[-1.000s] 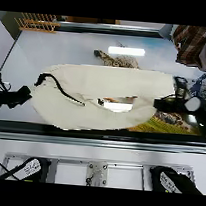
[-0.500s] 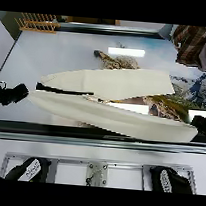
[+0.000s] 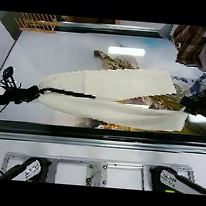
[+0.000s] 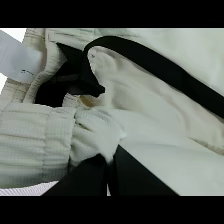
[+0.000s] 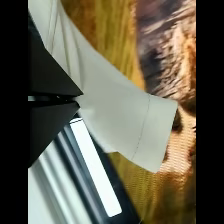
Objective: Fold the clothes and pants, and hang the long-sleeved shirts on hangers.
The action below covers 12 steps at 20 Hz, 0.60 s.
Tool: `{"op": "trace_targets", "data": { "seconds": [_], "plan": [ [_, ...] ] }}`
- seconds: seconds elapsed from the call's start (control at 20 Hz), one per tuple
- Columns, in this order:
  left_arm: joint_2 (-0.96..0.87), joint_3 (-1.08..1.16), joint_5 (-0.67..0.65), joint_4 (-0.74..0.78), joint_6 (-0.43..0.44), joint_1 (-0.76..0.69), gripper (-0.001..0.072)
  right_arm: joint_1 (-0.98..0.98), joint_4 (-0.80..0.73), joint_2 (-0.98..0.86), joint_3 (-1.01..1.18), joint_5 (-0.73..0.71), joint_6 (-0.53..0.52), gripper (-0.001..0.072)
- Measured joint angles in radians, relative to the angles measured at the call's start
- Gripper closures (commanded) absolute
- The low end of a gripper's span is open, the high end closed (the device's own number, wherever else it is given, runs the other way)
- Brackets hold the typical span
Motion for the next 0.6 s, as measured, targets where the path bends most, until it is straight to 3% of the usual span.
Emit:
{"op": "trace_targets", "data": {
  "seconds": [0.25, 0.3, 0.35, 0.4, 0.6],
  "plan": [
    [-0.012, 0.0, 0.019, -0.005, -0.001, -0.013, 0.0695, 0.085, 0.027, -0.236, 0.189, -0.227, 0.102, 0.0676],
    [-0.013, 0.0, 0.019, -0.006, -0.003, -0.014, 0.0695, 0.098, 0.034, -0.258, 0.207, -0.286, 0.124, 0.0528],
    [-0.014, 0.0, 0.022, -0.006, -0.002, -0.014, 0.0695, 0.106, 0.039, -0.273, 0.219, -0.341, 0.137, 0.0264],
    [-0.014, 0.0, 0.024, -0.006, -0.002, -0.014, 0.0695, 0.112, 0.047, -0.283, 0.228, -0.393, 0.149, 0.0139],
    [-0.014, 0.0, 0.024, -0.006, -0.002, -0.015, 0.0695, 0.1, 0.081, -0.257, 0.243, -0.488, 0.156, 0.014]
  ]
}}
